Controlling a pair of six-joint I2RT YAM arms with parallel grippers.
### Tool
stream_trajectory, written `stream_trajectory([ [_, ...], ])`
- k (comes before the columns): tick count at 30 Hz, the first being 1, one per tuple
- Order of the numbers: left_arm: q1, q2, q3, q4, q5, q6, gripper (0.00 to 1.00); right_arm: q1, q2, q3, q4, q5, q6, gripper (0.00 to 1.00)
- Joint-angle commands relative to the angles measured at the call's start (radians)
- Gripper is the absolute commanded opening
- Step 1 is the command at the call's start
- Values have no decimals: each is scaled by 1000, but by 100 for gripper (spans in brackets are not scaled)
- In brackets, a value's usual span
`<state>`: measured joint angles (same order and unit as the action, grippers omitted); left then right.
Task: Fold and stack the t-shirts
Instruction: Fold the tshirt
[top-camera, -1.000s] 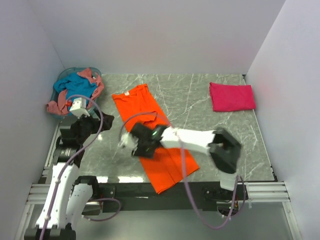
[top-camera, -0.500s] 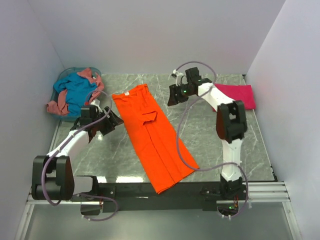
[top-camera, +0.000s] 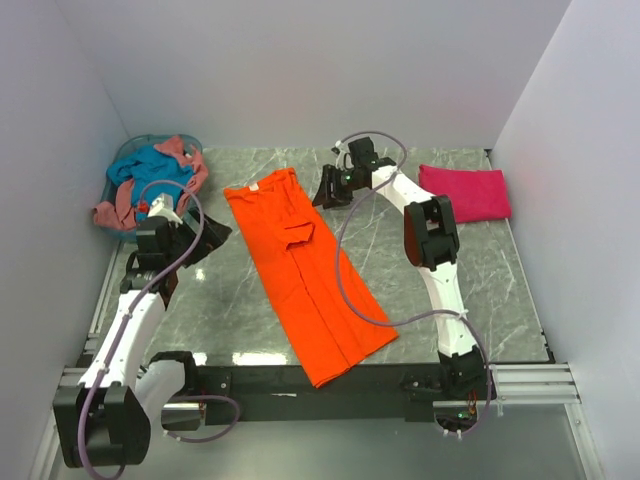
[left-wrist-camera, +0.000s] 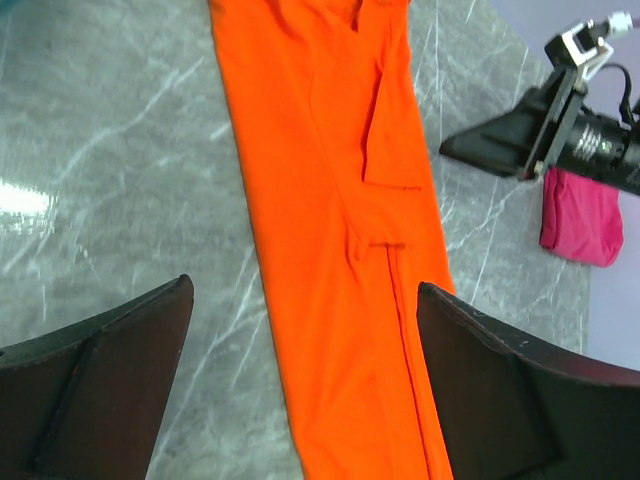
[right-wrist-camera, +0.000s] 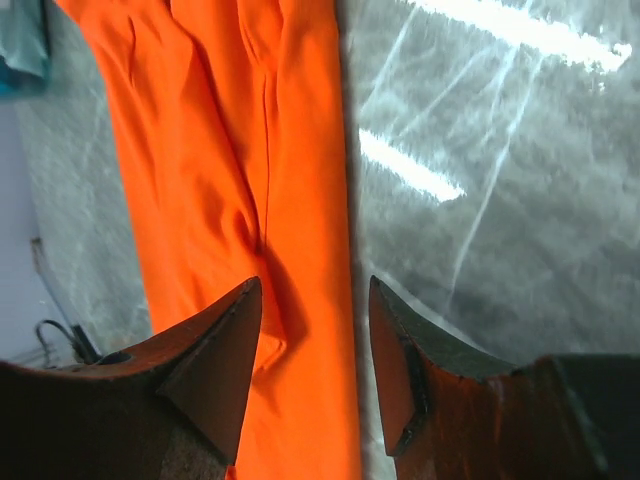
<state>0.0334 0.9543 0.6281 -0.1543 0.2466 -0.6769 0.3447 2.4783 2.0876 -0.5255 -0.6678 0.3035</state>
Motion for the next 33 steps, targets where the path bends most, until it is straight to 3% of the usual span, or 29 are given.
stream_trajectory([
  [1, 0, -61, -18, -14, 20, -29, 99, 11, 60, 81, -4, -45, 91, 54],
  [13, 2, -153, 16, -94, 31, -13, 99, 37, 153, 184, -36, -49, 146, 43],
  [16, 2, -160, 5, -85, 37, -23, 99, 40, 148, 178, -36, -39, 149, 36],
  [20, 2, -161, -4, -80, 52, -35, 99, 33, 123, 161, -13, -1, 161, 17],
  [25, 2, -167, -1, -96, 56, -27, 99, 2, 90, 141, 30, 23, 198, 4],
  [33, 0, -124, -30, -42, 114, -41, 98, -72, 45, 86, 68, 36, 209, 1],
])
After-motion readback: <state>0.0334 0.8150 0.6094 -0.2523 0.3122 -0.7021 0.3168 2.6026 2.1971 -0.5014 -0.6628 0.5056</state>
